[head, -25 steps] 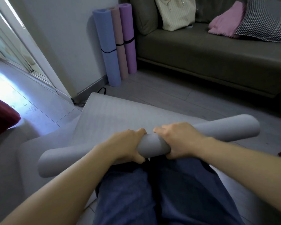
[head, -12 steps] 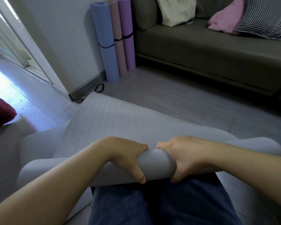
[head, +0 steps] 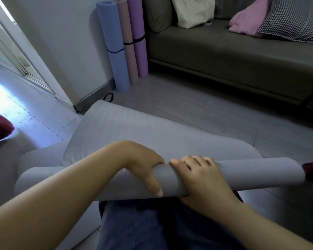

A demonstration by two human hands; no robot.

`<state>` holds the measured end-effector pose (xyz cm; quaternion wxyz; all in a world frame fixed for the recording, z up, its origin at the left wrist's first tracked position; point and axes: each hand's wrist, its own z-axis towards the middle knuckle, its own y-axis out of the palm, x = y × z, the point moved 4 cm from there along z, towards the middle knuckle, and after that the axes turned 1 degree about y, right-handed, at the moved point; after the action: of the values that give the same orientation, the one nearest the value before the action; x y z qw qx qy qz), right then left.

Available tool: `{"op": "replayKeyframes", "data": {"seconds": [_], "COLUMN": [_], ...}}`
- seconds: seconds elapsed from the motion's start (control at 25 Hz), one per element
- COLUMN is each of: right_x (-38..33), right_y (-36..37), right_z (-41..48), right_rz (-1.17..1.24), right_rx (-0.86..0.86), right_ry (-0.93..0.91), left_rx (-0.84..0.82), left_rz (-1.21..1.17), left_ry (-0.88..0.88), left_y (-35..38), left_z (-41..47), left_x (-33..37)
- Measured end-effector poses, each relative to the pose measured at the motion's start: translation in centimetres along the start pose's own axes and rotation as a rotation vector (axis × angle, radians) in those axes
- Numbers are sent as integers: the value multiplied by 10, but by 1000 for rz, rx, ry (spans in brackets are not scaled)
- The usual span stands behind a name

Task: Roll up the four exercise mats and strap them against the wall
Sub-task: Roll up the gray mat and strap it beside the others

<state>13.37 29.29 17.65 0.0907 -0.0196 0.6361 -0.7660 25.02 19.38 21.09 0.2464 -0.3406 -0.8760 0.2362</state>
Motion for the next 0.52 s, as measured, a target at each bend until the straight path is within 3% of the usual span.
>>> {"op": "replayKeyframes", "data": {"seconds": [0.12, 0.24, 0.4, 0.52], "right_x": [5, 9, 11, 12], "right_y": [-3, -11, -12, -20], "right_z": [7, 28, 48, 49], "right_rz": [9, 129, 263, 235], "right_rx": [-45, -339, -613, -587], "right_ry": [44, 52, 50, 86], "left_rx": [387, 634, 738, 716], "left_rz": [156, 382, 366, 317], "left_ry": [-76, -191, -289, -219], "left_y": [4, 33, 46, 29], "left_z": [-27, -29, -17, -9], "left_x": [8, 21, 13, 2]}}
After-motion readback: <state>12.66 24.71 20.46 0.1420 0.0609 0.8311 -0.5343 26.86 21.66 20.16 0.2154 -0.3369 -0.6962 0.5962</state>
